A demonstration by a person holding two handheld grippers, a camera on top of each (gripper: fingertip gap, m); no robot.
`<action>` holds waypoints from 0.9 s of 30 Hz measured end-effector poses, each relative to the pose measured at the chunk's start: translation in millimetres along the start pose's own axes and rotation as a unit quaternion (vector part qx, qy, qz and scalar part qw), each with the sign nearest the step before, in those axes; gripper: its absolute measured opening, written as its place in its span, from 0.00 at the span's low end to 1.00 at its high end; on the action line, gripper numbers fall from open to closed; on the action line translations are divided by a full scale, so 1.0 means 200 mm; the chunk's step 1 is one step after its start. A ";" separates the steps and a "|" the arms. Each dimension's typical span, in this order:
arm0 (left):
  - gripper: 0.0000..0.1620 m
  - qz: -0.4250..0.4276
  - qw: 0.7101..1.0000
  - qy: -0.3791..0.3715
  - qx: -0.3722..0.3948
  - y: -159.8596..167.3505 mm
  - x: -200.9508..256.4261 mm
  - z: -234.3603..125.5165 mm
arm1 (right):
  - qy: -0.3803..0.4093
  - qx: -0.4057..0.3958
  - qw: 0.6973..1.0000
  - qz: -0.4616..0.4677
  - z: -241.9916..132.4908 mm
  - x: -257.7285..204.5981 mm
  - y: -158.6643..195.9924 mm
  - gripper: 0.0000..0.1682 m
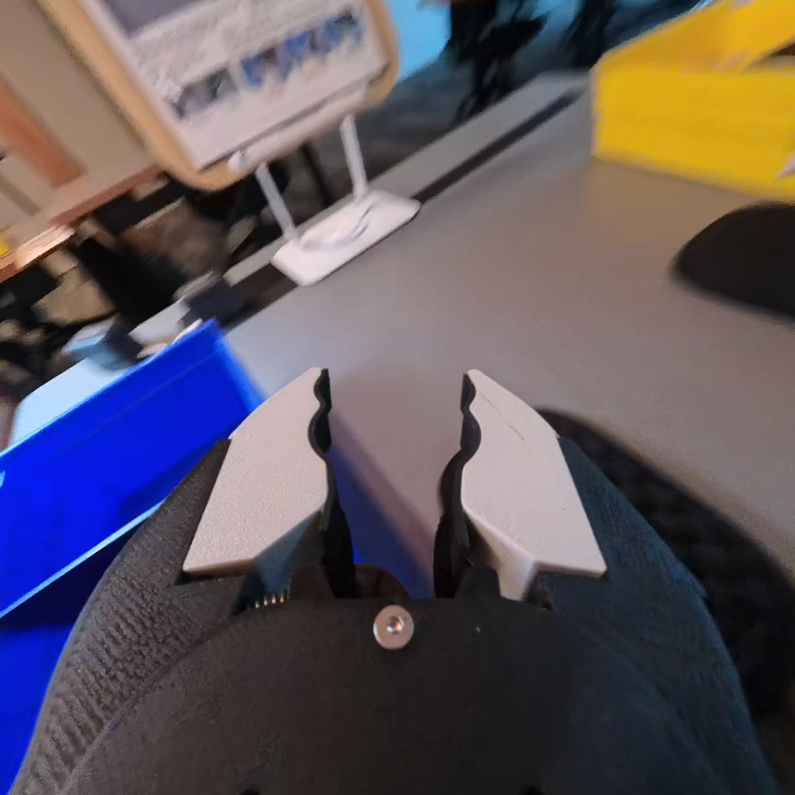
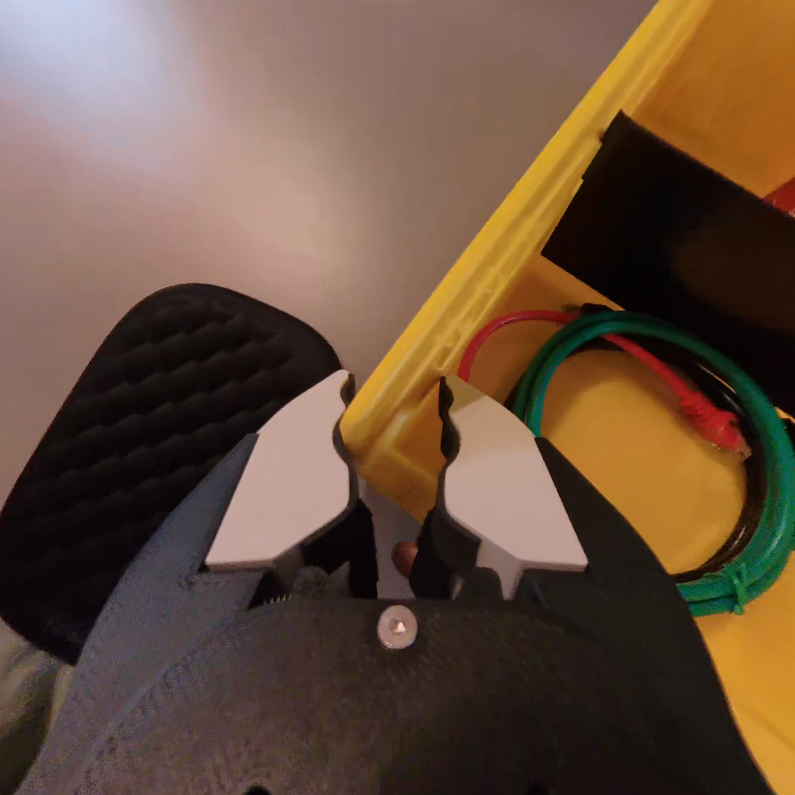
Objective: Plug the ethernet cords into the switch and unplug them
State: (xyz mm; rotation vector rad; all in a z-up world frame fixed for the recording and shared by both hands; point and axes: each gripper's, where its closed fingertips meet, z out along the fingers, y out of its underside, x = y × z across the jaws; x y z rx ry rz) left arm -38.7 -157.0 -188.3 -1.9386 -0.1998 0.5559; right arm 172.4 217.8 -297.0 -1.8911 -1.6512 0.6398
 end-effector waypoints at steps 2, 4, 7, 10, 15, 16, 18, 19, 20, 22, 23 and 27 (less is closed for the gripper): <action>0.36 0.013 0.996 -0.038 -0.073 0.17 -0.09 -0.03 | 0.014 0.001 1.000 -0.006 0.02 0.02 -0.03 0.22; 0.33 -0.003 0.993 -0.045 -0.112 0.30 -0.13 -0.02 | 0.028 0.003 0.999 -0.021 0.06 0.05 -0.06 0.21; 0.25 -0.032 0.993 -0.077 -0.079 0.32 -0.19 0.03 | 0.033 0.010 0.999 -0.020 0.11 0.08 -0.11 0.21; 0.25 -0.074 0.992 -0.085 -0.057 0.29 -0.21 0.09 | 0.030 0.015 0.999 -0.011 0.16 0.07 -0.17 0.21; 0.23 -0.111 0.986 -0.116 -0.032 0.26 -0.26 0.19 | 0.030 0.005 0.999 -0.038 0.26 -0.01 -0.28 0.22; 0.23 -0.118 0.986 -0.118 -0.028 0.25 -0.26 0.20 | 0.028 0.002 0.999 -0.046 0.28 -0.04 -0.30 0.22; 0.22 -0.136 0.984 -0.118 -0.019 0.24 -0.27 0.23 | 0.024 -0.004 0.998 -0.063 0.32 -0.09 -0.34 0.22; 0.22 -0.143 0.983 -0.118 -0.014 0.24 -0.27 0.24 | 0.020 -0.008 0.997 -0.071 0.34 -0.12 -0.36 0.22; 0.23 -0.148 0.982 -0.118 -0.010 0.23 -0.27 0.26 | 0.015 -0.011 0.997 -0.078 0.36 -0.16 -0.38 0.22; 0.23 -0.156 0.981 -0.117 -0.004 0.23 -0.28 0.27 | 0.003 -0.013 0.996 -0.090 0.39 -0.24 -0.42 0.22; 0.23 -0.160 0.980 -0.116 0.000 0.22 -0.28 0.28 | -0.002 -0.012 0.995 -0.095 0.41 -0.29 -0.44 0.22; 0.23 -0.180 0.977 -0.115 0.011 0.22 -0.30 0.30 | -0.028 -0.009 0.992 -0.126 0.47 -0.52 -0.50 0.23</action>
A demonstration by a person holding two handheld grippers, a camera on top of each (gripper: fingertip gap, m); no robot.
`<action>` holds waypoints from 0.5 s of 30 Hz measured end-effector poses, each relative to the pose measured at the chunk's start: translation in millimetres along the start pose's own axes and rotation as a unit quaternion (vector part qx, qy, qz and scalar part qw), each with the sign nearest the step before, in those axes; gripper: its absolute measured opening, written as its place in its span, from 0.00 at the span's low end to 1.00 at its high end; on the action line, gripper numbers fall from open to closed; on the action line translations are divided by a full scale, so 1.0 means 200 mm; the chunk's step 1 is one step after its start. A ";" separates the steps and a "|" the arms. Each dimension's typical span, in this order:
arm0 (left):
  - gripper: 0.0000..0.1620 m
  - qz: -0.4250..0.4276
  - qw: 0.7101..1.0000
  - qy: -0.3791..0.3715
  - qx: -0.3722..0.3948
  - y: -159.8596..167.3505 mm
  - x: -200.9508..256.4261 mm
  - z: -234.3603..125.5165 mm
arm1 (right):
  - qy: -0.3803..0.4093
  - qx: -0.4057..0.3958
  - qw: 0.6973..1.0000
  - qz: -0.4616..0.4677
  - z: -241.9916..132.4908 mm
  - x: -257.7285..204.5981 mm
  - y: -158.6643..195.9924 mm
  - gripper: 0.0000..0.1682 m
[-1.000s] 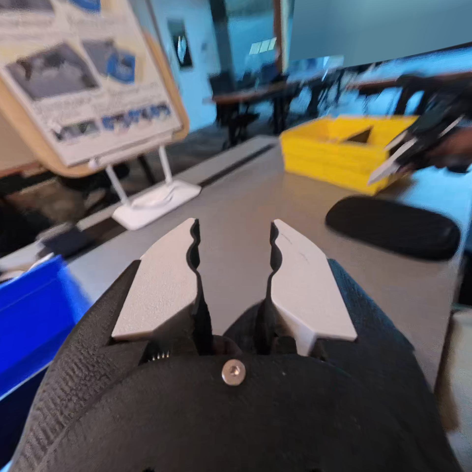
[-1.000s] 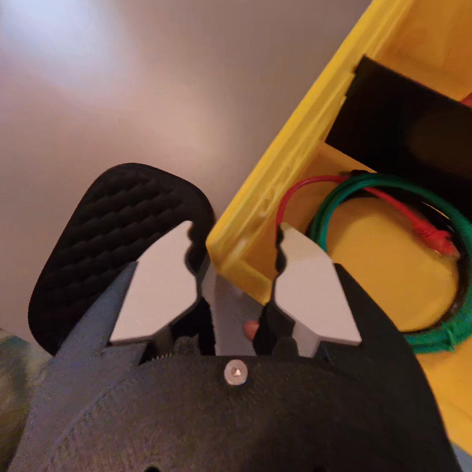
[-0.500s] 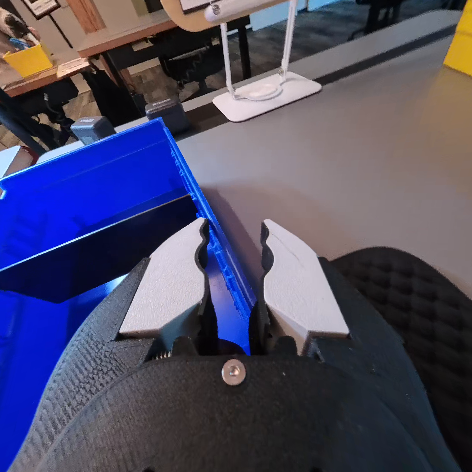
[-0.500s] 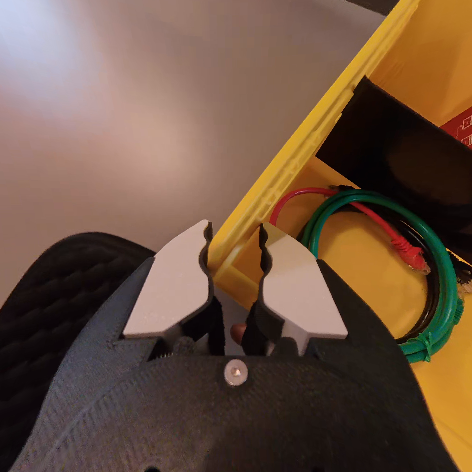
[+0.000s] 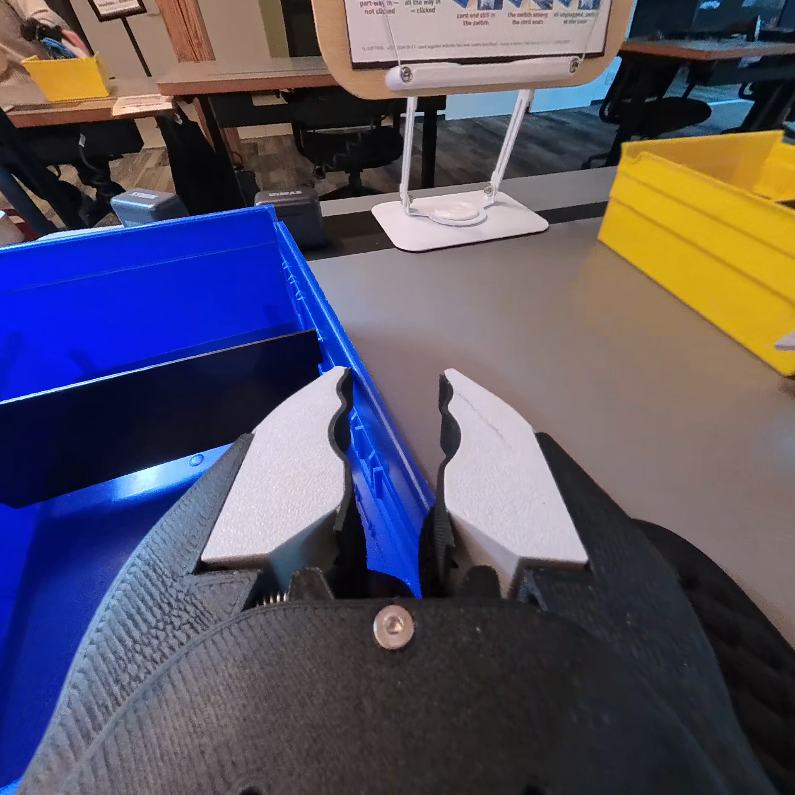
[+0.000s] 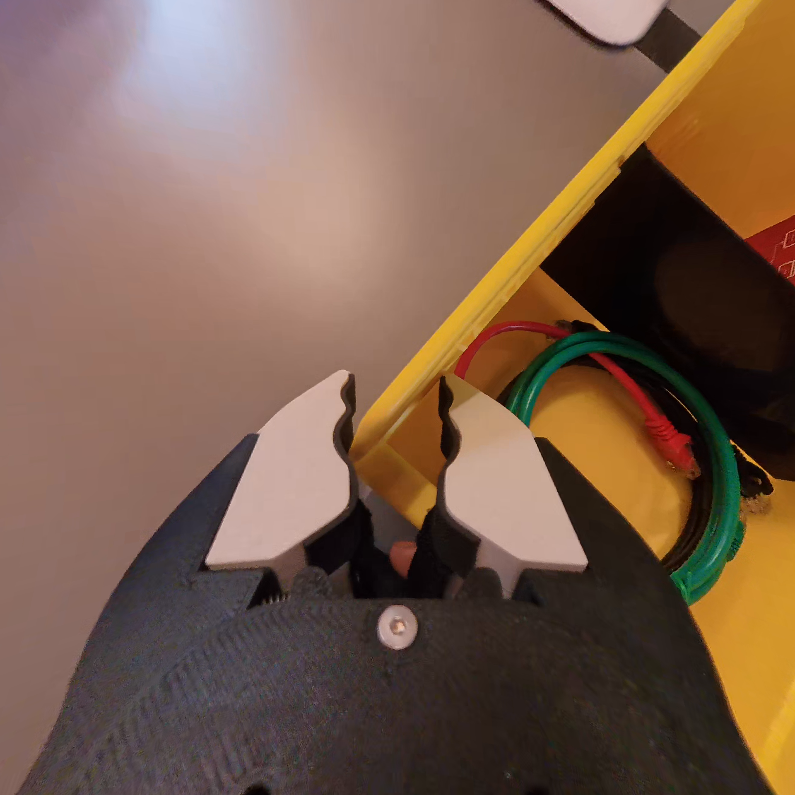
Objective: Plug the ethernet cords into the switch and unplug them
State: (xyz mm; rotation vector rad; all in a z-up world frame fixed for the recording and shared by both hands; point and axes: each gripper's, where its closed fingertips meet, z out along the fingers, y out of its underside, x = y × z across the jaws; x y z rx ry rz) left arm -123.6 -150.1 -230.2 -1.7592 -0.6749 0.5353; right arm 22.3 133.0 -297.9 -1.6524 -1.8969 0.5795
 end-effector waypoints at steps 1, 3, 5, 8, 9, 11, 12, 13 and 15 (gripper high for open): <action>0.23 -0.003 1.000 -0.002 0.001 0.00 0.00 0.01 | -0.007 0.002 1.000 -0.008 0.01 -0.05 -0.03 0.23; 0.21 -0.021 1.000 -0.011 0.009 -0.01 -0.03 0.02 | -0.024 0.008 0.999 -0.025 0.04 -0.16 -0.09 0.23; 0.18 -0.044 0.998 -0.028 0.021 -0.01 -0.07 0.03 | -0.042 0.014 0.998 -0.044 0.08 -0.28 -0.15 0.24; 0.13 -0.072 0.996 -0.043 0.036 0.00 -0.11 0.03 | -0.074 0.022 0.994 -0.078 0.13 -0.46 -0.24 0.25; 0.13 -0.082 0.995 -0.039 0.038 0.00 -0.11 0.03 | -0.086 0.028 0.992 -0.089 0.14 -0.53 -0.28 0.26; 0.14 -0.097 0.994 -0.030 0.045 0.00 -0.11 0.03 | -0.109 0.044 0.987 -0.106 0.18 -0.66 -0.36 0.27; 0.16 -0.103 0.993 -0.024 0.051 0.00 -0.11 0.02 | -0.116 0.051 0.985 -0.114 0.20 -0.72 -0.40 0.27; 0.19 -0.108 0.992 -0.012 0.062 -0.02 -0.10 0.00 | -0.122 0.061 0.983 -0.125 0.21 -0.78 -0.44 0.27; 0.24 -0.107 0.989 0.014 0.102 -0.10 -0.08 -0.07 | -0.139 0.078 0.977 -0.140 0.24 -0.89 -0.51 0.27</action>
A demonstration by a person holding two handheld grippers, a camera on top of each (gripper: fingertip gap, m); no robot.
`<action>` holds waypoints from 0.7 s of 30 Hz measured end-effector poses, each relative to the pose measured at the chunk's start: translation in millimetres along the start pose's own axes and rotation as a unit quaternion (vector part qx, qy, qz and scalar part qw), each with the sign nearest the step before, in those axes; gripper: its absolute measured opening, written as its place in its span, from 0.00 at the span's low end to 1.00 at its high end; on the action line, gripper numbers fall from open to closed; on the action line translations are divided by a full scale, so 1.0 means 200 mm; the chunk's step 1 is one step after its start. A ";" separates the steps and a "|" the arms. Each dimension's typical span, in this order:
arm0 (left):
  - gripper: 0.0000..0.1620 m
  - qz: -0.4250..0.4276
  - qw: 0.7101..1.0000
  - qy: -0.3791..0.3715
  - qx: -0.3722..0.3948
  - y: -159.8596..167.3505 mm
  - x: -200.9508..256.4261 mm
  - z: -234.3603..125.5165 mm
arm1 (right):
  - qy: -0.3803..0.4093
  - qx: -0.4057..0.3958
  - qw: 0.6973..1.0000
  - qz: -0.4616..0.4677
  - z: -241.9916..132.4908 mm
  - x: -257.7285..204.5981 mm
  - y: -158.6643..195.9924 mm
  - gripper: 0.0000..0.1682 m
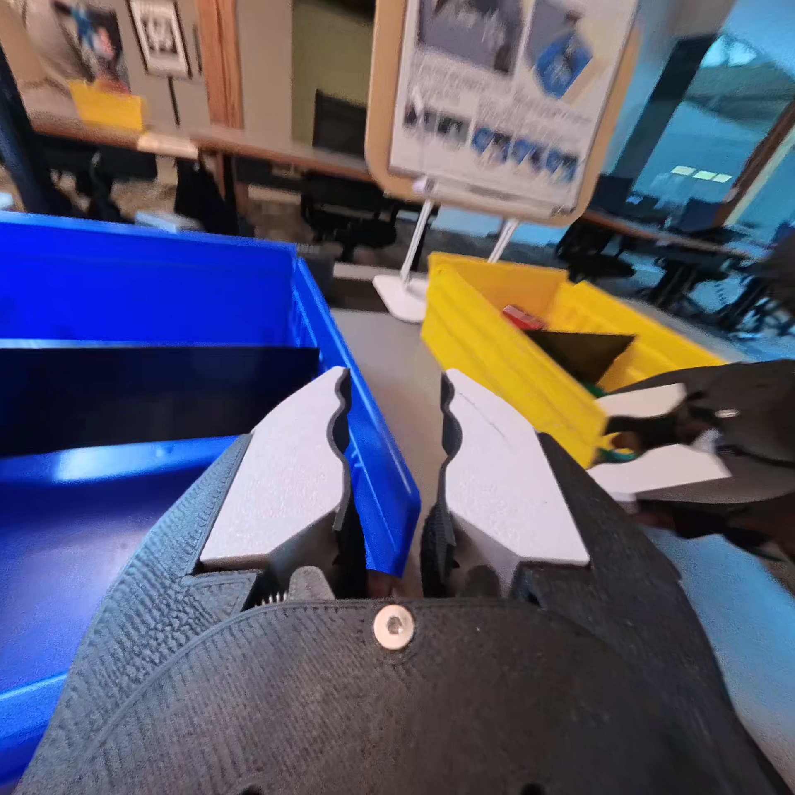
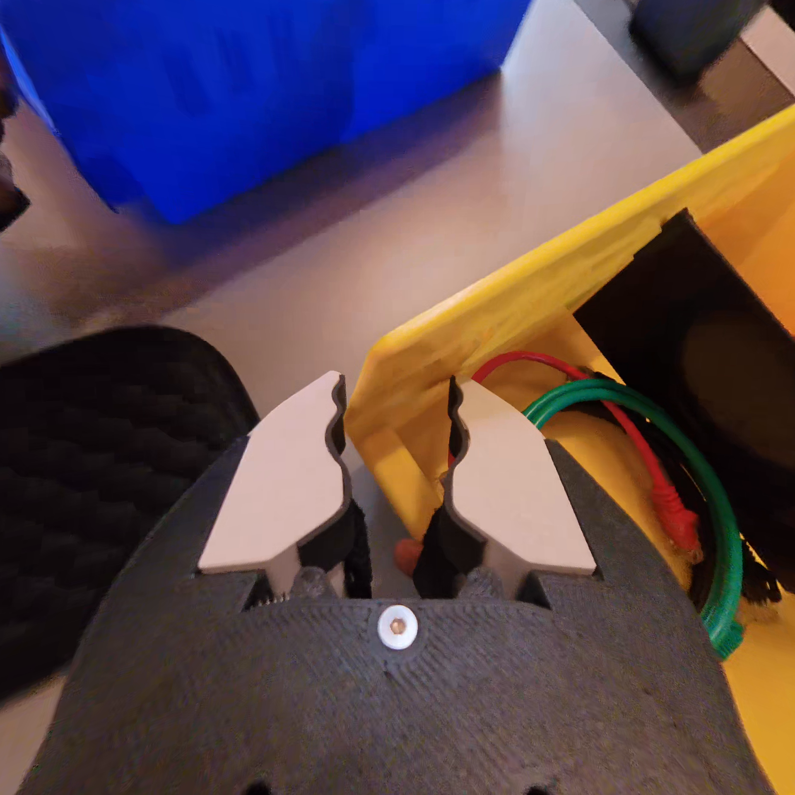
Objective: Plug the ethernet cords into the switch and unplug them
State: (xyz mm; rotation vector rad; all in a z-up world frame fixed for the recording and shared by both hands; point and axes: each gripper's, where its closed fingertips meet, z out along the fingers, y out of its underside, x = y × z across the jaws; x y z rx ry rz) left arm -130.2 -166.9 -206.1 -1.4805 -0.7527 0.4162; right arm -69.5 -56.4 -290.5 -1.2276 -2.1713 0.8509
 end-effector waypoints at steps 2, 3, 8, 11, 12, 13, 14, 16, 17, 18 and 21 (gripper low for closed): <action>0.27 0.020 0.999 0.005 0.050 -0.14 -0.02 -0.10 | -0.011 0.001 1.000 -0.014 0.06 -0.06 -0.06 0.28; 0.28 0.037 0.997 0.001 0.070 -0.21 -0.04 -0.16 | -0.013 0.001 1.000 -0.022 0.08 -0.08 -0.09 0.28; 0.29 0.109 0.979 -0.163 0.047 -0.32 -0.52 -0.42 | -0.012 0.006 0.998 -0.064 0.16 -0.17 -0.17 0.29; 0.29 0.114 0.959 -0.260 -0.018 -0.20 -0.85 -0.53 | -0.014 0.009 0.996 -0.088 0.19 -0.21 -0.20 0.29; 0.30 0.107 0.955 -0.273 -0.039 -0.15 -0.92 -0.56 | -0.016 0.010 0.995 -0.096 0.19 -0.23 -0.21 0.29; 0.30 0.099 0.954 -0.277 -0.051 -0.10 -0.96 -0.57 | -0.020 0.012 0.994 -0.104 0.20 -0.25 -0.22 0.29; 0.30 0.091 0.955 -0.276 -0.056 -0.08 -0.98 -0.58 | -0.024 0.014 0.993 -0.113 0.20 -0.26 -0.22 0.29; 0.30 0.069 0.964 -0.251 -0.046 -0.06 -0.98 -0.58 | -0.030 0.019 0.990 -0.136 0.21 -0.30 -0.24 0.29; 0.30 0.051 0.970 -0.234 -0.040 -0.06 -0.97 -0.58 | -0.033 0.022 0.988 -0.148 0.22 -0.32 -0.24 0.29; 0.30 0.031 0.974 -0.223 -0.038 -0.06 -0.97 -0.58 | -0.037 0.027 0.986 -0.159 0.22 -0.33 -0.25 0.29; 0.30 0.007 0.976 -0.215 -0.043 -0.04 -1.00 -0.60 | -0.046 0.043 0.980 -0.188 0.23 -0.37 -0.27 0.29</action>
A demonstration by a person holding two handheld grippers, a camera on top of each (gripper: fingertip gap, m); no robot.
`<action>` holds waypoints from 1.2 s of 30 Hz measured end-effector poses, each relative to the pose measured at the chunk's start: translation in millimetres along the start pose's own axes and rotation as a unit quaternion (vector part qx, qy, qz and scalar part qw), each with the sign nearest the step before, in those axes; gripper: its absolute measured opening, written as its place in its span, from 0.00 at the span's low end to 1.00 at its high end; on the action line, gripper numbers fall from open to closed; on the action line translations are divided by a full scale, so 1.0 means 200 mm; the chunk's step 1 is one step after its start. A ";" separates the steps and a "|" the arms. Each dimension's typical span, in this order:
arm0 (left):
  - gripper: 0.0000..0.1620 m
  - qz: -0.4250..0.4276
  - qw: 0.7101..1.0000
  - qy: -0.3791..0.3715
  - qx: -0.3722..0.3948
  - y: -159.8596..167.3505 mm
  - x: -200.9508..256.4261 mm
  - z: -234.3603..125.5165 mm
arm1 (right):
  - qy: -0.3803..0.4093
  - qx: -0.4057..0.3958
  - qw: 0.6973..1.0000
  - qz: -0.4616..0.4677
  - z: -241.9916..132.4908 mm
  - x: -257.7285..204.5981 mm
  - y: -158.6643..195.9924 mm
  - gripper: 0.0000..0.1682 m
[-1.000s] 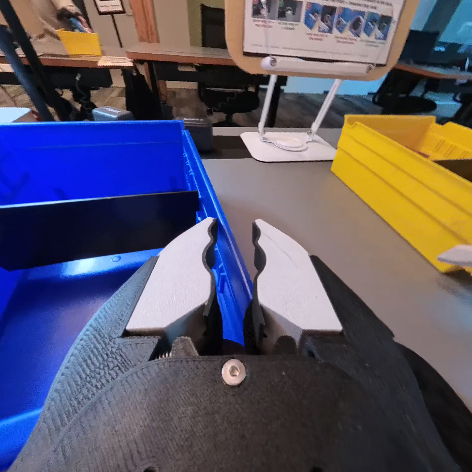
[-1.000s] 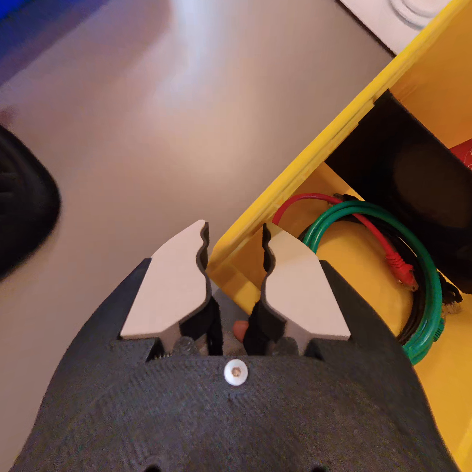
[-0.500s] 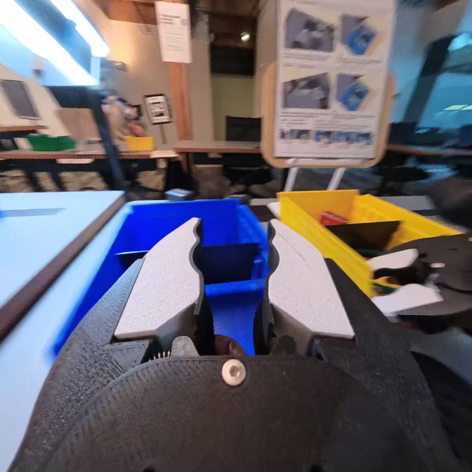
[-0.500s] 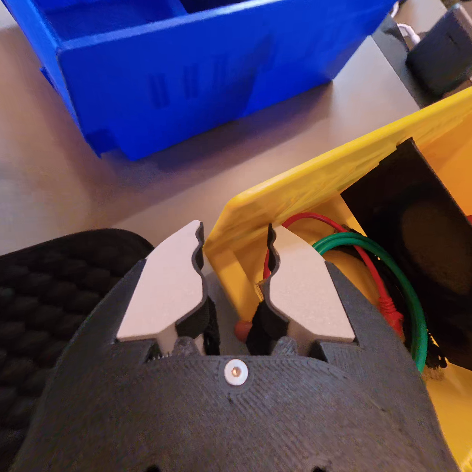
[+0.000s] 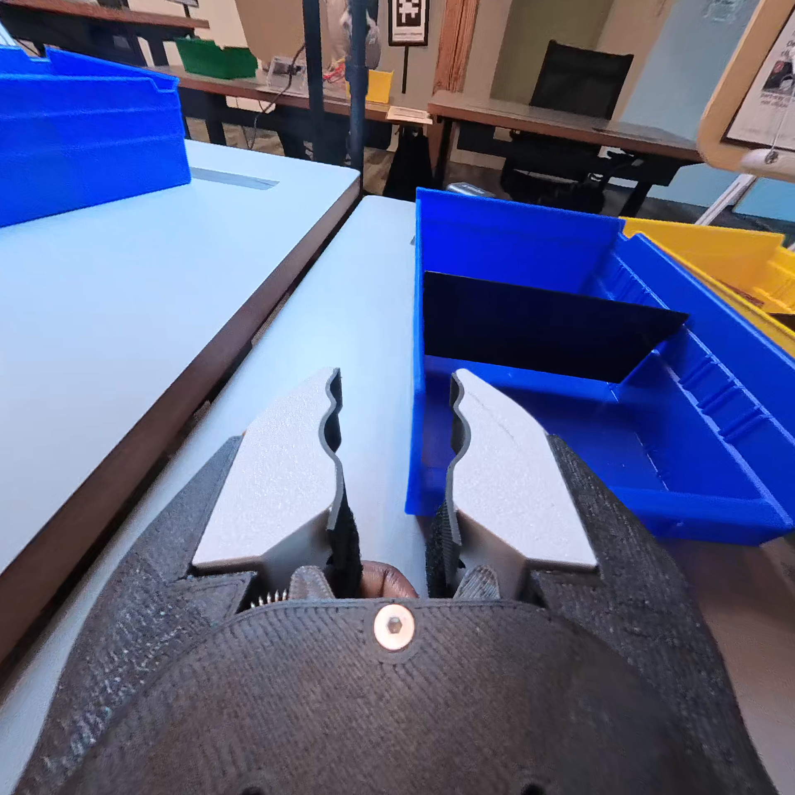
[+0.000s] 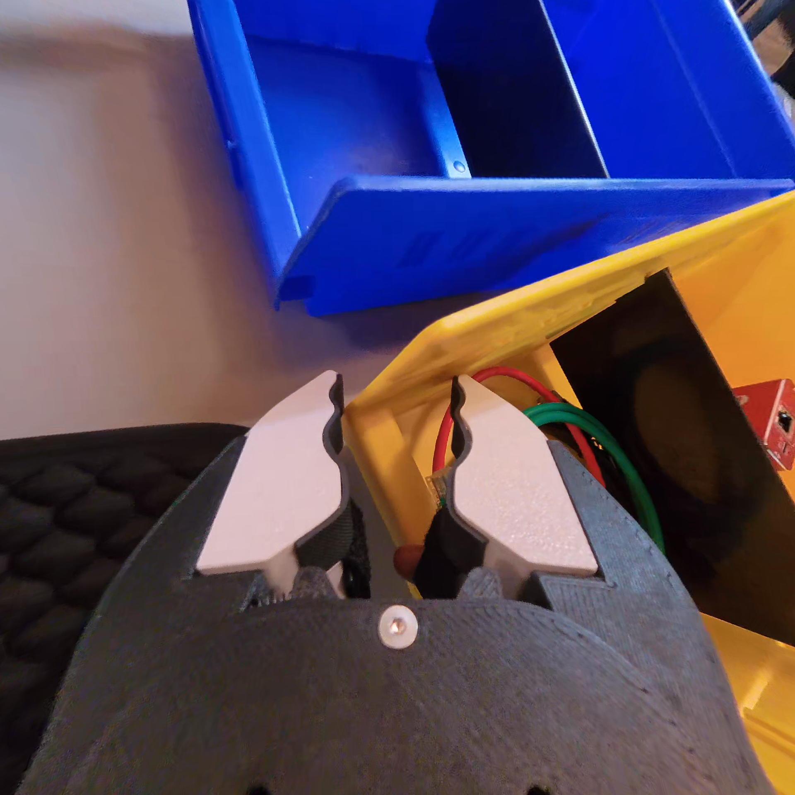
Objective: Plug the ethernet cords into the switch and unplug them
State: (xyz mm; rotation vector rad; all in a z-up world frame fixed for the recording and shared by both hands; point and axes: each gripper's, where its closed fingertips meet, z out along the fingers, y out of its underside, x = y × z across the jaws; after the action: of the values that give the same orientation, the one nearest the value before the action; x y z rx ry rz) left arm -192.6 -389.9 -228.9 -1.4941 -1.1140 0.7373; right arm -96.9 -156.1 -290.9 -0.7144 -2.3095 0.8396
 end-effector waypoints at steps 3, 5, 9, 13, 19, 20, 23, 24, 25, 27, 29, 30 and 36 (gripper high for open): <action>0.30 0.003 1.000 0.003 -0.010 0.02 -0.02 0.00 | 0.001 0.012 1.000 -0.020 0.02 0.00 -0.02 0.29; 0.30 0.005 1.000 0.004 -0.017 0.04 -0.02 -0.01 | 0.001 0.025 0.999 -0.036 0.03 0.01 -0.04 0.29; 0.30 0.011 0.999 0.017 -0.033 0.07 -0.01 0.00 | -0.009 0.050 0.997 -0.062 0.05 0.04 -0.05 0.29; 0.30 0.017 0.999 0.027 -0.016 0.06 0.01 0.02 | -0.041 0.171 0.984 -0.004 -0.04 0.04 -0.16 0.30; 0.03 0.078 0.996 0.035 -0.035 0.14 0.05 0.05 | -0.008 0.247 0.967 0.059 -0.21 -0.03 -0.33 0.26; 0.04 0.089 0.994 0.036 -0.048 0.15 0.05 0.03 | -0.002 0.223 0.973 0.050 -0.19 -0.06 -0.32 0.25; 0.05 0.087 0.989 0.050 -0.106 0.19 0.09 -0.09 | 0.000 0.175 0.983 0.052 -0.12 -0.14 -0.28 0.22; 0.06 0.094 0.985 0.069 -0.125 0.21 0.12 -0.14 | -0.001 0.167 0.984 0.068 -0.10 -0.16 -0.28 0.22; 0.11 0.099 0.981 0.085 -0.142 0.23 0.14 -0.18 | -0.002 0.160 0.983 0.086 -0.08 -0.16 -0.27 0.22; 0.31 0.100 0.982 0.089 -0.137 0.23 0.14 -0.20 | -0.009 0.143 0.984 0.103 -0.05 -0.16 -0.26 0.21; 0.36 0.088 0.987 0.091 -0.100 0.21 0.14 -0.16 | -0.007 0.126 0.986 0.113 -0.03 -0.14 -0.25 0.19; 0.36 0.079 0.988 0.102 -0.088 0.21 0.16 -0.14 | -0.004 0.117 0.986 0.117 -0.01 -0.13 -0.24 0.18; 0.07 0.188 0.982 -0.014 0.002 0.13 0.12 -0.14 | 0.042 0.115 0.991 0.050 0.03 -0.09 -0.25 0.13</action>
State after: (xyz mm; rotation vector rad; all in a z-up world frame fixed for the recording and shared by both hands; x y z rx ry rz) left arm -151.8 -378.3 -244.5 -1.7183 -0.8569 1.0194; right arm -103.4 -203.2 -265.9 -0.7524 -2.0738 1.0806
